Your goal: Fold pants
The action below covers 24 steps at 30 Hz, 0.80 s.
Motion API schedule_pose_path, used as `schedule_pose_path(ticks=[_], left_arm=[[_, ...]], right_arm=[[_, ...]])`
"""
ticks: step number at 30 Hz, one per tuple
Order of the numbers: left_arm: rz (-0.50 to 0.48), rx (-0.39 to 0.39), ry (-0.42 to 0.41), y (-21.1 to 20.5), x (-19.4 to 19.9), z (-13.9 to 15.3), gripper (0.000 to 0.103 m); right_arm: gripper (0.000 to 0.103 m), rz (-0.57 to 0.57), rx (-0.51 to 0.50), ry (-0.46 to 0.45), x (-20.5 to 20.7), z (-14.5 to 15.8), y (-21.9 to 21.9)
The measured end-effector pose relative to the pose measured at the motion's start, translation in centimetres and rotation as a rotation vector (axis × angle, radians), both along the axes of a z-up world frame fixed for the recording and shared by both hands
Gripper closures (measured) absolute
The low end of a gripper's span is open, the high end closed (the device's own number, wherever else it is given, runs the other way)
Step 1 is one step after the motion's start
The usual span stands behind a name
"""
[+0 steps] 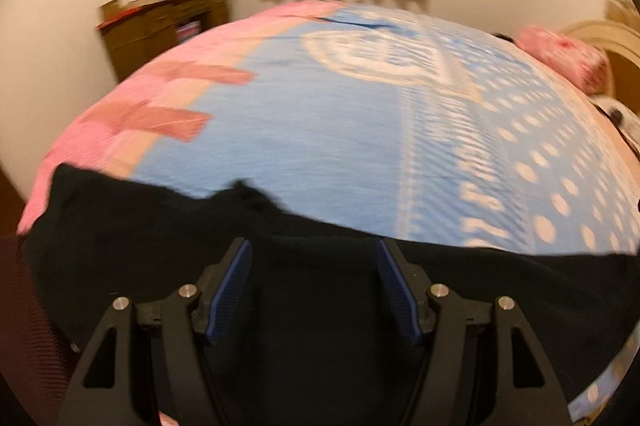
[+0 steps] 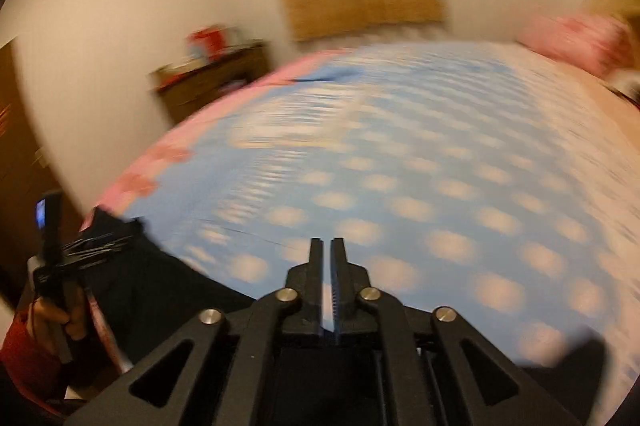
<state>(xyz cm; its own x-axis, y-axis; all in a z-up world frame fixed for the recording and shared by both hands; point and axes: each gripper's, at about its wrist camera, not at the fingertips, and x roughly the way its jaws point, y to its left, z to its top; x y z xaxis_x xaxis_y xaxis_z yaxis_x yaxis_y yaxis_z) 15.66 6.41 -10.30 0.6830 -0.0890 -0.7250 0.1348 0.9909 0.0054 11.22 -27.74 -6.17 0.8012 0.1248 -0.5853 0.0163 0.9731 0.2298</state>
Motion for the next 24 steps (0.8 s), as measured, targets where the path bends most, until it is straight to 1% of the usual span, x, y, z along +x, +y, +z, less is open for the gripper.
schedule_pose_path(ticks=[1, 2, 3, 5, 7, 9, 11, 12, 14, 15, 16, 17, 18, 19, 20, 21, 22, 24], left_arm=[[-0.033, -0.007, 0.004, -1.0, -0.1, 0.0, 0.036], [-0.069, -0.013, 0.006, -2.0, -0.2, 0.1, 0.036], [-0.101, -0.016, 0.006, -3.0, -0.4, 0.1, 0.036], [-0.191, -0.003, 0.002, -5.7, -1.0, 0.4, 0.036], [-0.275, 0.024, 0.004, -8.0, -1.5, 0.4, 0.036], [-0.355, 0.058, 0.015, -10.4, -1.9, 0.3, 0.036], [-0.428, 0.102, 0.011, -12.7, -2.2, 0.3, 0.036], [-0.459, 0.120, 0.003, -13.5, -2.4, 0.3, 0.036], [-0.529, 0.144, -0.002, -15.2, -2.5, 0.3, 0.035], [-0.561, 0.155, 0.006, -16.0, -2.5, 0.0, 0.033], [-0.580, 0.171, 0.016, -16.6, -2.5, -0.3, 0.033], [-0.594, 0.193, 0.027, -17.1, -2.5, -0.7, 0.033], [-0.602, 0.210, 0.034, -17.4, -2.4, -1.1, 0.033], [-0.609, 0.215, 0.026, -17.6, -2.5, -1.4, 0.033], [-0.616, 0.205, 0.017, -17.5, -2.4, -1.3, 0.033], [-0.623, 0.200, 0.023, -17.5, -2.3, -1.3, 0.033], [-0.626, 0.194, 0.029, -17.4, -2.1, -1.3, 0.033], [-0.638, 0.181, 0.043, -17.2, -2.1, -1.0, 0.033]], right_arm=[[0.077, -0.047, 0.009, 0.020, -1.0, -0.3, -1.8], [0.056, -0.095, 0.023, 0.037, -2.0, -0.6, -3.5], [0.045, -0.154, 0.057, 0.048, -3.5, -1.0, -5.9], [0.043, -0.189, 0.094, 0.043, -5.0, -1.2, -8.0], [0.043, -0.221, 0.091, 0.058, -5.7, -1.6, -9.6], [0.044, -0.242, 0.058, 0.076, -5.7, -2.0, -10.4], [0.044, -0.231, 0.021, 0.123, -5.1, -2.8, -11.1], [0.044, -0.223, -0.014, 0.171, -4.2, -3.5, -11.1], [0.044, -0.182, -0.043, 0.190, -3.9, -4.5, -11.3], [0.045, -0.167, -0.075, 0.187, -3.7, -4.5, -10.9], [0.050, -0.153, -0.102, 0.188, -3.8, -4.6, -10.5], [0.070, -0.131, -0.133, 0.196, -3.8, -4.7, -10.1], [0.082, -0.112, -0.137, 0.200, -3.9, -4.7, -9.8], [0.084, -0.094, -0.145, 0.194, -4.1, -4.6, -9.4], [0.089, -0.091, -0.169, 0.187, -4.4, -4.6, -9.0], [0.091, -0.086, -0.195, 0.177, -4.8, -4.4, -8.6], [0.091, -0.090, -0.206, 0.160, -5.3, -4.0, -8.4], [0.091, -0.107, -0.182, 0.124, -6.2, -3.3, -8.6]])
